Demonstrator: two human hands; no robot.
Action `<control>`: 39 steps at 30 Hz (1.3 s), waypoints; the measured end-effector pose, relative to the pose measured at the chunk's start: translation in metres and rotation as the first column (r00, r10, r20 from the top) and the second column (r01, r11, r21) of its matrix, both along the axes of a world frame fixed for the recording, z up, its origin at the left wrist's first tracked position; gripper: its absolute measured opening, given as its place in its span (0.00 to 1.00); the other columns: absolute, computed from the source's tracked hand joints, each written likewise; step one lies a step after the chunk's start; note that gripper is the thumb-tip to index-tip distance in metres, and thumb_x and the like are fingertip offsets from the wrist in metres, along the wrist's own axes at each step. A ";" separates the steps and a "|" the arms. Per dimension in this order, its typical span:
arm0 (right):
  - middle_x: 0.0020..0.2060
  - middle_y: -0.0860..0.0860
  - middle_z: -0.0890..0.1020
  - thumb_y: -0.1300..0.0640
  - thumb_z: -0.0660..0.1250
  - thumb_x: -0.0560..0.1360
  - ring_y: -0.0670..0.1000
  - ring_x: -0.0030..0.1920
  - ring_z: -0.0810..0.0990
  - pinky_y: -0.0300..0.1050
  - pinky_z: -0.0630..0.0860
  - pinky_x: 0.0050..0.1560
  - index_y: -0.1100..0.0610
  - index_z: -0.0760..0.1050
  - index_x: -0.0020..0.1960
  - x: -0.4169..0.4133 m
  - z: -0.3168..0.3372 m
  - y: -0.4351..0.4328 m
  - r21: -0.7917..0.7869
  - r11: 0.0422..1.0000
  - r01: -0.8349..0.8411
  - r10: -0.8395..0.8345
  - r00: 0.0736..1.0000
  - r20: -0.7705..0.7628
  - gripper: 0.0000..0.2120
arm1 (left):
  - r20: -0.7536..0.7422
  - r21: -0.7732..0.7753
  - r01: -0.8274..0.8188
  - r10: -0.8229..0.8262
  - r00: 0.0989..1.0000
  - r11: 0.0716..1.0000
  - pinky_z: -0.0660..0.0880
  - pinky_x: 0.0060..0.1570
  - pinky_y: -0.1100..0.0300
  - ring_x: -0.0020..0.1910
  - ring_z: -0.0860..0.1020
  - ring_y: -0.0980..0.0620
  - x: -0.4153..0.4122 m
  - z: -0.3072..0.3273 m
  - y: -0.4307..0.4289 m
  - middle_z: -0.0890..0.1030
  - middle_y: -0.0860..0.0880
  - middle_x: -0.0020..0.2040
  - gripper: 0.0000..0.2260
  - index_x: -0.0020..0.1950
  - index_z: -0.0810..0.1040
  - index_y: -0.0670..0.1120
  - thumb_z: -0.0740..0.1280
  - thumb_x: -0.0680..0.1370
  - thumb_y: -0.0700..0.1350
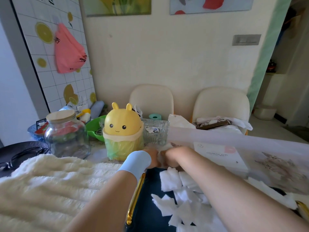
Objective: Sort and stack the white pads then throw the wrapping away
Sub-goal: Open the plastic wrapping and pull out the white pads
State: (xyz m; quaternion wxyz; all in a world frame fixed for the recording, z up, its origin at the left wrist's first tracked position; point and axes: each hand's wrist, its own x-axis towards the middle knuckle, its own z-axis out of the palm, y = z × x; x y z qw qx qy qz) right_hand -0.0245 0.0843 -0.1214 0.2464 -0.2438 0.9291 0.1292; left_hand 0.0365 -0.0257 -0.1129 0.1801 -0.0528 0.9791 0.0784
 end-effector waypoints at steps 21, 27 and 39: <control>0.70 0.46 0.74 0.57 0.63 0.77 0.53 0.67 0.75 0.50 0.75 0.65 0.45 0.71 0.73 0.049 0.083 0.178 -0.377 0.926 0.039 -0.139 0.960 -0.243 0.24 | -0.327 0.096 0.251 -0.208 0.922 0.963 0.63 0.72 0.52 0.75 0.63 0.48 0.013 0.063 0.121 0.63 0.52 0.78 0.22 0.76 0.66 0.53 0.61 0.81 0.51; 0.60 0.49 0.77 0.50 0.71 0.71 0.54 0.60 0.77 0.51 0.78 0.58 0.47 0.74 0.67 0.057 0.072 0.187 -0.298 0.954 -0.045 -0.043 0.958 -0.282 0.25 | -0.172 -0.081 0.287 -0.297 0.939 0.955 0.74 0.61 0.47 0.67 0.71 0.44 0.009 0.054 0.145 0.70 0.49 0.70 0.32 0.75 0.67 0.53 0.72 0.72 0.56; 0.47 0.54 0.79 0.52 0.72 0.71 0.55 0.44 0.79 0.45 0.72 0.38 0.56 0.77 0.59 0.050 0.060 0.184 -0.211 0.962 -0.172 0.065 0.897 -0.436 0.19 | -0.280 -0.126 0.298 -0.322 0.904 0.946 0.75 0.55 0.51 0.62 0.73 0.45 -0.002 0.044 0.148 0.72 0.47 0.62 0.24 0.66 0.74 0.49 0.73 0.71 0.50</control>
